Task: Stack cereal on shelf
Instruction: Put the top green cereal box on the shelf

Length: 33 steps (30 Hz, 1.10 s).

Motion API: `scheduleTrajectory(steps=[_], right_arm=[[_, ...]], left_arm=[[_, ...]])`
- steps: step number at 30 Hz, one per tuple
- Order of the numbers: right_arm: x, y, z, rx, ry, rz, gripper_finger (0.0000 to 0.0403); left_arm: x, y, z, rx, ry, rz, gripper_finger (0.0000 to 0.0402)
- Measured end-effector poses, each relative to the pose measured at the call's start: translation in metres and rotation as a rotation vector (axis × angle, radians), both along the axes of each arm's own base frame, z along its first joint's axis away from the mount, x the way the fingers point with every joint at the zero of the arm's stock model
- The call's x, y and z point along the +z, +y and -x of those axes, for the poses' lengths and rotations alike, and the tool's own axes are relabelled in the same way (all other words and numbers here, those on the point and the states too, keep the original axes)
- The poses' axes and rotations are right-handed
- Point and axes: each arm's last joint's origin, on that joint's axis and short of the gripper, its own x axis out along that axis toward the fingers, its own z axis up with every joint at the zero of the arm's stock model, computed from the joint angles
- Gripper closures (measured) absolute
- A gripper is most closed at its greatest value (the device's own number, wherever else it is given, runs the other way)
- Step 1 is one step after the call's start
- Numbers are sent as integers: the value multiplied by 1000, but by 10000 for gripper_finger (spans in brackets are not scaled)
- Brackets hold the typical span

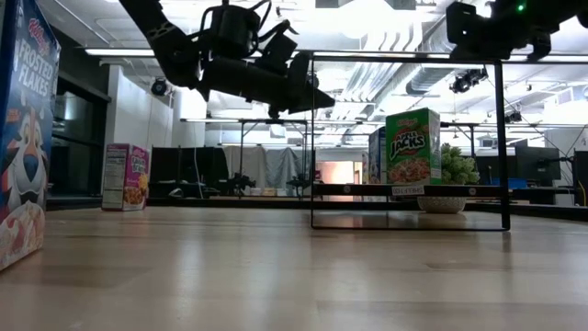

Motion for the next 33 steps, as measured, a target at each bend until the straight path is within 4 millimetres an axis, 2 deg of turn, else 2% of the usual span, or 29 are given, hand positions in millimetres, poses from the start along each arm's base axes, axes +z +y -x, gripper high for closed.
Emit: scheduleTrajectory(steps=[3, 8, 12, 17, 22, 33], right_arm=[[-3, -1, 1, -9, 13, 2, 395], [-11, -10, 4, 31, -4, -25, 397], [-20, -26, 12, 118, -58, -131, 400], [-33, -43, 25, 98, -83, -274, 402], [-40, -54, 28, 91, -74, -375, 402], [-52, -64, 36, 88, -28, -536, 403]], left_arm=[[0, 0, 0, -1, 2, -6, 401], [0, 0, 0, -1, 2, -6, 401], [0, 1, 0, 1, 4, -11, 401], [0, 4, 1, 10, 6, -15, 401], [0, 10, 4, 27, 26, -16, 401], [27, 12, 23, 47, 81, -3, 401]])
